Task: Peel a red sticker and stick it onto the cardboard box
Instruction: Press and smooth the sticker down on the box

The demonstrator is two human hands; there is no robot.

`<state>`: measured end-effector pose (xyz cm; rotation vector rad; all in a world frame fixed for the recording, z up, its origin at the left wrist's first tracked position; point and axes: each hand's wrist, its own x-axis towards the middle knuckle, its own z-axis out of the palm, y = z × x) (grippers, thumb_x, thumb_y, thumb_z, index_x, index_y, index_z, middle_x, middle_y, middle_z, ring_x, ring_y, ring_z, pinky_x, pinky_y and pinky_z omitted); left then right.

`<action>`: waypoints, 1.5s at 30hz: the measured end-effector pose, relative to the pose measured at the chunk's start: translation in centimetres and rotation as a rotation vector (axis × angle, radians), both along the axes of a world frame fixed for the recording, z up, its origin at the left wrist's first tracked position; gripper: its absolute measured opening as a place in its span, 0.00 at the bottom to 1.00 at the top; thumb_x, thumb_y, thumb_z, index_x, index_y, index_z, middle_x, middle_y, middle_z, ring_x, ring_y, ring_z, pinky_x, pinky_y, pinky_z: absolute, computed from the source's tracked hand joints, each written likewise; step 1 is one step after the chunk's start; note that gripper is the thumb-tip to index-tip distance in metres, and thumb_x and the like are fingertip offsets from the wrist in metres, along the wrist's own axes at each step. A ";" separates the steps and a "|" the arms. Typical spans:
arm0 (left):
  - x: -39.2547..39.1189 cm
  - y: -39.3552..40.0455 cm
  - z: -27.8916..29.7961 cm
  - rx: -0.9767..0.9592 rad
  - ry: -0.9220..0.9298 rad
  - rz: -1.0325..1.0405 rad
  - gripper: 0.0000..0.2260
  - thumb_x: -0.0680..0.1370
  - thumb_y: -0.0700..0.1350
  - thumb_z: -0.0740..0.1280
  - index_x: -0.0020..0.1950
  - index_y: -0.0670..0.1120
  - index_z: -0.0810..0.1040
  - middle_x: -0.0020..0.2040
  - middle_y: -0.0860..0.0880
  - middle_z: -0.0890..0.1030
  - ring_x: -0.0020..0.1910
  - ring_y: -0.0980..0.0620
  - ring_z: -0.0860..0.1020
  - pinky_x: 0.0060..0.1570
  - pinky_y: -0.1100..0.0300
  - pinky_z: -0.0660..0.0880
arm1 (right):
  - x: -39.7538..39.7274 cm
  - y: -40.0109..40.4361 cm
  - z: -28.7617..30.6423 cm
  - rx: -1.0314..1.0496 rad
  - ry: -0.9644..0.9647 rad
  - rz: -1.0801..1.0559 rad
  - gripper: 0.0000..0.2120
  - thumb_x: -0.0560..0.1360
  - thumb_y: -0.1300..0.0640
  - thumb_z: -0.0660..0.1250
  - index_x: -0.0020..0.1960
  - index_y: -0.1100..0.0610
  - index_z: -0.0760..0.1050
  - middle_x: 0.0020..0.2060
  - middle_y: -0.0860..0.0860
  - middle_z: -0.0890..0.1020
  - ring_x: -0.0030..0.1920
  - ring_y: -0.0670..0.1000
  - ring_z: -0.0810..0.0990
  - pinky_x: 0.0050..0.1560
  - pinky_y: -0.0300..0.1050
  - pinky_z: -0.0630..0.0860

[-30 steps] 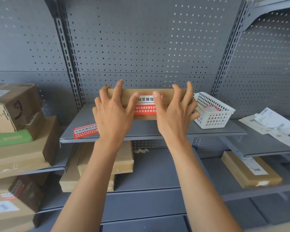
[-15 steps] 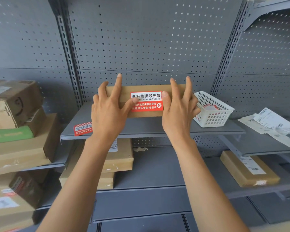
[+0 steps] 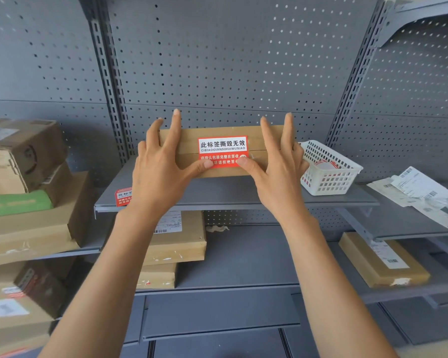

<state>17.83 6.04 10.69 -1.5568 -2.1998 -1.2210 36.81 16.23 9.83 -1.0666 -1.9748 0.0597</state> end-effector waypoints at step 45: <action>3.9 0.7 -1.1 0.262 -0.361 0.129 0.26 0.75 0.68 0.68 0.64 0.52 0.74 0.69 0.50 0.71 0.63 0.44 0.73 0.59 0.44 0.75 | -3.8 -2.5 -1.3 -0.063 0.490 -0.147 0.21 0.72 0.35 0.69 0.58 0.45 0.73 0.68 0.45 0.70 0.66 0.57 0.69 0.55 0.52 0.60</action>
